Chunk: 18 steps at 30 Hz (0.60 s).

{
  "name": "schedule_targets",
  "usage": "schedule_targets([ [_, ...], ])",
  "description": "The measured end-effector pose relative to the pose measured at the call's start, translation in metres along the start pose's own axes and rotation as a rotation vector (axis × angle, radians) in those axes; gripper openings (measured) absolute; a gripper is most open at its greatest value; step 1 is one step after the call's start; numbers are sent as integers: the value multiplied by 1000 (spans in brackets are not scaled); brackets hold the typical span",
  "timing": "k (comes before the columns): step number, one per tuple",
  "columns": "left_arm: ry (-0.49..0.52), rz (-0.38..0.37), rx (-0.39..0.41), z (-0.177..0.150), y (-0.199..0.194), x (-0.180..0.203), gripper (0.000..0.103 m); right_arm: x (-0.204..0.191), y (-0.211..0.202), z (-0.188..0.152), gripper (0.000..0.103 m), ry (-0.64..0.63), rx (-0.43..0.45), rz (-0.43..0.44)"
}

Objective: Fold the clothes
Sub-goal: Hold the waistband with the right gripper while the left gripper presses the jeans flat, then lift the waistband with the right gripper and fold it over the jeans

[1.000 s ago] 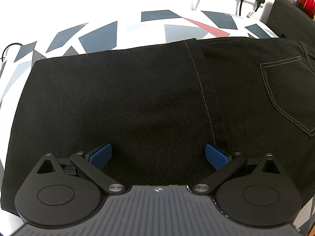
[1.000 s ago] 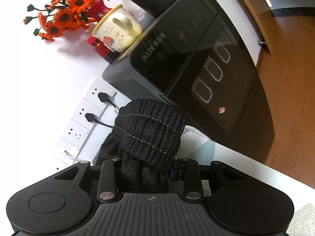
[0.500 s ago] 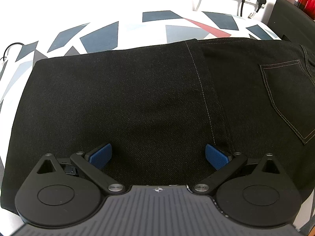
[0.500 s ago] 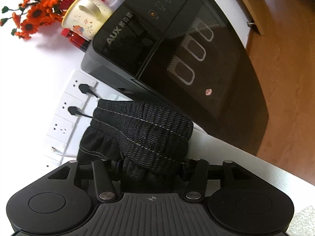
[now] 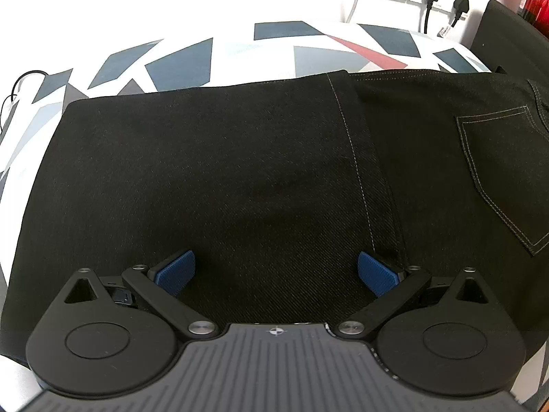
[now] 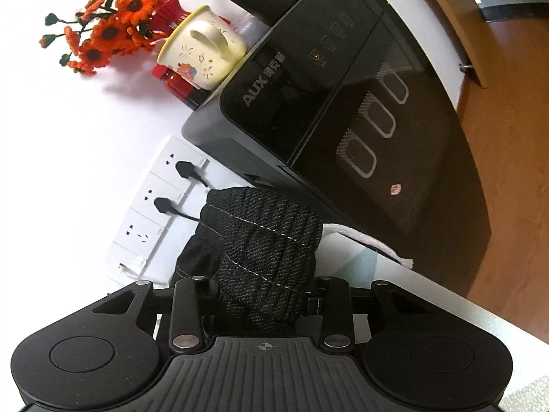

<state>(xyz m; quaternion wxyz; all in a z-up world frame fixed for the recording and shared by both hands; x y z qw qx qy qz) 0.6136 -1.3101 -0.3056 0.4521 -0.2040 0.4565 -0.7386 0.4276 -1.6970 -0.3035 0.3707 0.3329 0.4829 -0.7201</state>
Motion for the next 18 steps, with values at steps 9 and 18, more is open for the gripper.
schedule_targets([
  [9, -155, -232, 161, -2, -38, -28, 92, -71, -26, -18, 32, -163, 60, 21],
  [18, -445, -406, 376, -47, -105, -166, 98, -187, -48, -105, 33, -435, 116, 59],
])
Point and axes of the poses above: each gripper's, at about its wrist camera, not at the fingertips, and y roughly the way its jaws point, x to its right, z to its top, the point moved 8 cm from there along y, roughly the way its jaws point, and after that the axes turned 11 degrees about y, right-handed, at the moved point
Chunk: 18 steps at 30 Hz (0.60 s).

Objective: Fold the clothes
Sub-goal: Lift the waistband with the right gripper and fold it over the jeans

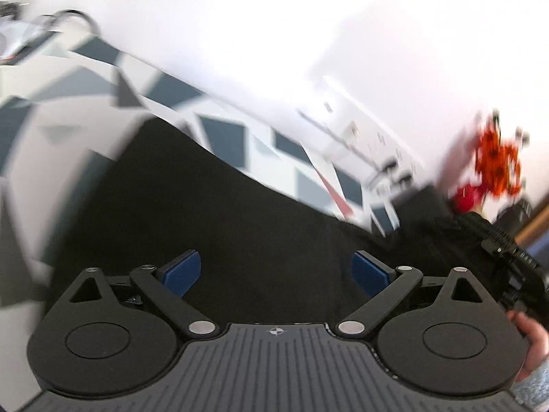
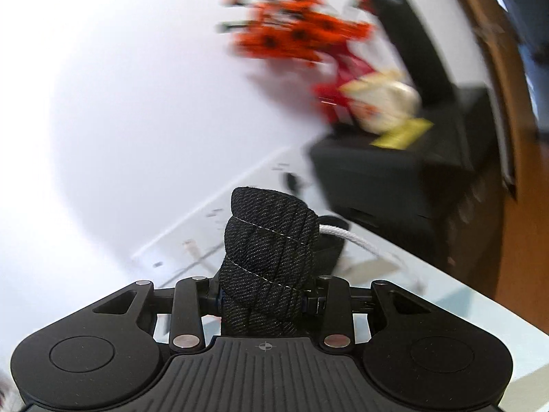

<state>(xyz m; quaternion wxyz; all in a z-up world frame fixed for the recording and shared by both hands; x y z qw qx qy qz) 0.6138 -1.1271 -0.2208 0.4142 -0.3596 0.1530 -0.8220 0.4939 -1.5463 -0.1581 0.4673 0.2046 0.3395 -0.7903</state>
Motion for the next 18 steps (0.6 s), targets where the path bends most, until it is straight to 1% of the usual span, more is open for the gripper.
schedule_targets([
  [2, -28, 7, 27, 5, -22, -30, 98, -43, 1, -16, 33, -71, -7, 37],
  [5, -41, 35, 47, 1, -52, -70, 99, -108, 3, -52, 33, -183, -38, 108],
  [8, -30, 75, 43, -7, -72, -102, 99, -166, 7, -110, 33, -322, -110, 190],
  [10, -18, 92, 35, -13, -82, -117, 99, -192, 13, -163, 33, -428, -212, 238],
  [11, -18, 99, 29, -15, -86, -124, 99, -204, 15, -192, 33, -482, -268, 261],
  [12, -22, 104, 23, -17, -89, -131, 99, -211, 19, -222, 33, -539, -343, 275],
  [14, -49, 105, 14, -18, -93, -145, 99, -210, 26, -281, 34, -628, -520, 269],
  [15, -63, 101, 12, -18, -94, -149, 99, -208, 27, -304, 34, -677, -579, 259],
  [16, -73, 95, 11, -18, -97, -153, 99, -205, 26, -324, 35, -737, -611, 252],
  [17, -80, 90, 9, -18, -99, -157, 99, -205, 24, -337, 37, -800, -611, 249],
  [18, -76, 87, 4, -19, -99, -158, 100, -207, 21, -342, 39, -859, -589, 245],
])
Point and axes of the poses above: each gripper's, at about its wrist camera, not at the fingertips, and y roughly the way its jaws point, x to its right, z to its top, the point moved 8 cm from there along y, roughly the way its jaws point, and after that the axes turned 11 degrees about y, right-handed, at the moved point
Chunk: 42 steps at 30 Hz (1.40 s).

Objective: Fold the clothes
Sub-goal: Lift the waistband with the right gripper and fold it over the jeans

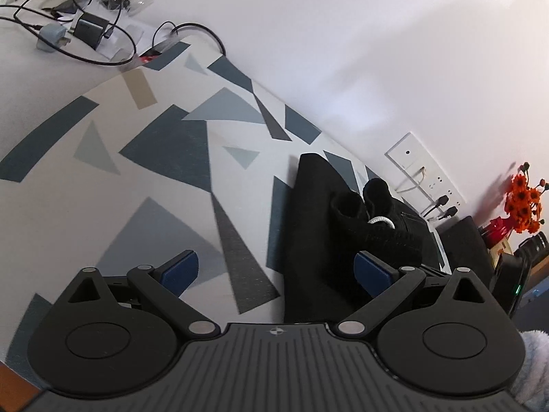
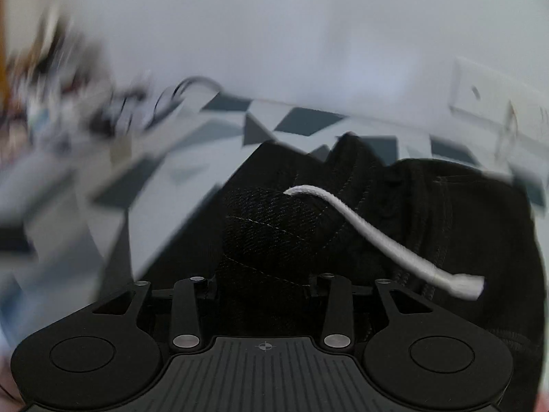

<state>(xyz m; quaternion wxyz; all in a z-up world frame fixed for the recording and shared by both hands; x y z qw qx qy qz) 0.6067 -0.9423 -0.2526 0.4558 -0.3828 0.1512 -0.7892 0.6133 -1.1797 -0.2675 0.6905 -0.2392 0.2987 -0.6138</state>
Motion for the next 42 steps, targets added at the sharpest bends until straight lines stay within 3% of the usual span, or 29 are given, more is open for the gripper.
schedule_targets([
  [1, 9, -3, -7, 0, 1, 0, 100, -5, -2, 1, 41, -13, -8, 0],
  [3, 27, -10, -24, -1, 5, -2, 101, -12, -10, 5, 61, 19, -42, 42],
  [5, 30, -24, -39, 0, 10, -3, 101, -15, -18, 11, 62, 83, -75, 103],
  [8, 23, -55, -49, 3, 18, -1, 101, -14, -34, 23, 62, 122, -95, 125],
  [13, 26, -99, -60, 9, 28, 4, 101, 8, -62, 55, 62, 233, -25, 136],
  [16, 33, -102, -68, 8, 30, 5, 101, 35, -59, 72, 62, 366, 3, 92],
  [20, 34, -88, -80, 3, 27, 1, 101, 59, -10, 90, 62, 461, 5, -50],
  [22, 32, -78, -87, 0, 25, -3, 101, 63, 21, 91, 61, 471, -38, -110],
  [26, 36, -49, -98, -5, 19, -11, 101, 63, 65, 83, 43, 454, -123, -184],
  [30, 7, -43, -90, -6, 13, -22, 101, 66, 39, 89, 29, 516, -74, -72],
  [33, -13, -39, -86, -7, 11, -29, 101, 64, -4, 96, 28, 493, -24, 50],
  [36, -31, -34, -93, -11, 11, -36, 101, 55, -19, 97, 29, 474, -80, 157],
  [42, -38, -28, -99, -13, 9, -38, 101, 24, 52, 80, 31, 369, -208, 89],
])
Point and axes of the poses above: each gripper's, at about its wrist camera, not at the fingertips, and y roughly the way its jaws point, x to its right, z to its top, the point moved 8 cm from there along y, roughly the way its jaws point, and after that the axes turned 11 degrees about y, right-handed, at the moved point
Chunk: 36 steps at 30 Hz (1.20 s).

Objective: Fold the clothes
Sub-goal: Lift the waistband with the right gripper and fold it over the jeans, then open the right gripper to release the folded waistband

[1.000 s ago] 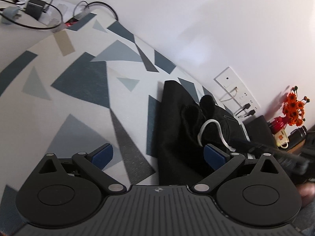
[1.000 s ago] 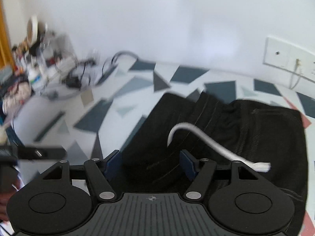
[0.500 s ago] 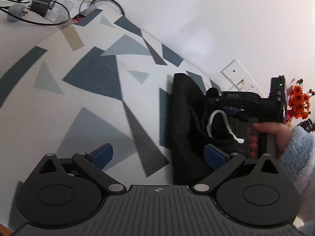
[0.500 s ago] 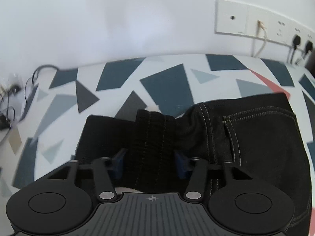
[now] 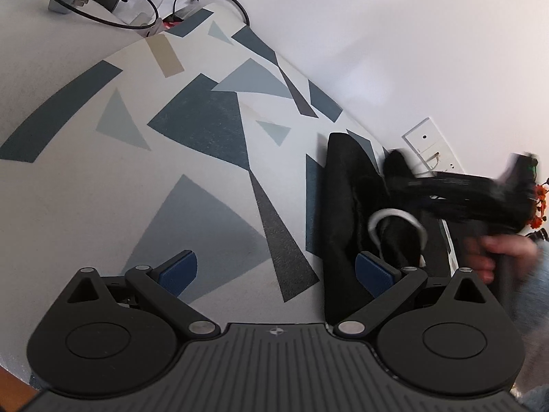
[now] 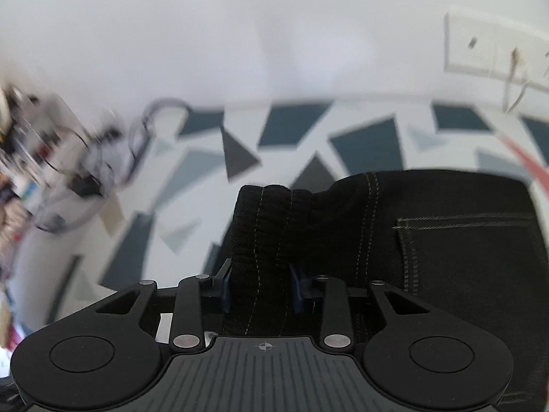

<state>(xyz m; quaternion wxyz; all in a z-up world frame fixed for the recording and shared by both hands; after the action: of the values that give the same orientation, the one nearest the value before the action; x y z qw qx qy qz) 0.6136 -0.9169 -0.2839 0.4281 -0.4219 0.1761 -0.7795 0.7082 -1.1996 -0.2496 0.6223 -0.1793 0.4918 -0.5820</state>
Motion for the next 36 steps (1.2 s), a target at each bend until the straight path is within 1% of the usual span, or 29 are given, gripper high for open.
schedule_targets([
  [1, 4, 0, -1, 0, -1, 1, 101, -4, 13, -3, 32, -19, -6, -14],
  [2, 7, 0, -2, 0, -2, 2, 101, -9, 19, -4, 35, -49, 1, -28],
  [4, 11, -3, -4, 1, -2, 4, 101, -21, 22, -7, 45, -101, 8, -53],
  [5, 10, -11, -7, 3, -2, 6, 101, -25, 21, -9, 59, -115, 0, -48],
  [6, 8, -22, -10, 5, -1, 9, 101, -29, 19, -10, 76, -130, -8, -31],
  [7, 10, -38, -15, 7, 1, 13, 101, -29, 13, -9, 83, -123, -8, -18],
  [8, 19, -65, -23, 10, 3, 19, 101, -25, 5, -8, 85, -99, -1, -11],
  [11, 60, -146, -43, 17, 11, 44, 101, -11, -22, -2, 85, -20, 28, 15],
  [13, 100, -199, -51, 22, 18, 64, 101, 12, -49, 1, 86, 50, 70, 30],
  [15, 164, -244, -64, 24, 27, 88, 101, 42, -77, -3, 86, 105, 119, 7],
  [17, 244, -280, -79, 23, 37, 114, 100, 77, -106, -14, 86, 160, 165, -25],
  [18, 282, -290, -88, 22, 43, 124, 98, 94, -118, -21, 86, 183, 181, -46],
  [22, 391, -274, -139, 16, 75, 155, 90, 148, -147, -62, 85, 249, 194, -135],
  [25, 327, -278, -214, 11, 100, 158, 82, 167, -155, -94, 83, 279, 175, -152],
  [26, 303, -271, -235, 10, 107, 157, 66, 169, -156, -104, 83, 274, 170, -158],
  [27, 289, -249, -247, 9, 112, 154, 42, 168, -156, -111, 84, 261, 169, -168],
  [28, 287, -206, -252, 9, 115, 151, 31, 167, -154, -118, 84, 251, 167, -173],
  [29, 280, -176, -256, 8, 117, 148, 29, 165, -152, -125, 84, 245, 164, -173],
  [31, 266, -172, -250, 10, 115, 149, 27, 164, -147, -135, 80, 255, 159, -175],
  [32, 265, -170, -244, 11, 113, 151, 25, 164, -146, -137, 77, 266, 164, -181],
  [33, 272, -171, -235, 13, 110, 154, 21, 165, -146, -138, 74, 277, 170, -178],
  [35, 316, -179, -198, 22, 102, 166, 17, 167, -147, -137, 72, 309, 178, -159],
  [36, 335, -187, -177, 27, 97, 172, 16, 168, -148, -136, 72, 329, 179, -144],
])
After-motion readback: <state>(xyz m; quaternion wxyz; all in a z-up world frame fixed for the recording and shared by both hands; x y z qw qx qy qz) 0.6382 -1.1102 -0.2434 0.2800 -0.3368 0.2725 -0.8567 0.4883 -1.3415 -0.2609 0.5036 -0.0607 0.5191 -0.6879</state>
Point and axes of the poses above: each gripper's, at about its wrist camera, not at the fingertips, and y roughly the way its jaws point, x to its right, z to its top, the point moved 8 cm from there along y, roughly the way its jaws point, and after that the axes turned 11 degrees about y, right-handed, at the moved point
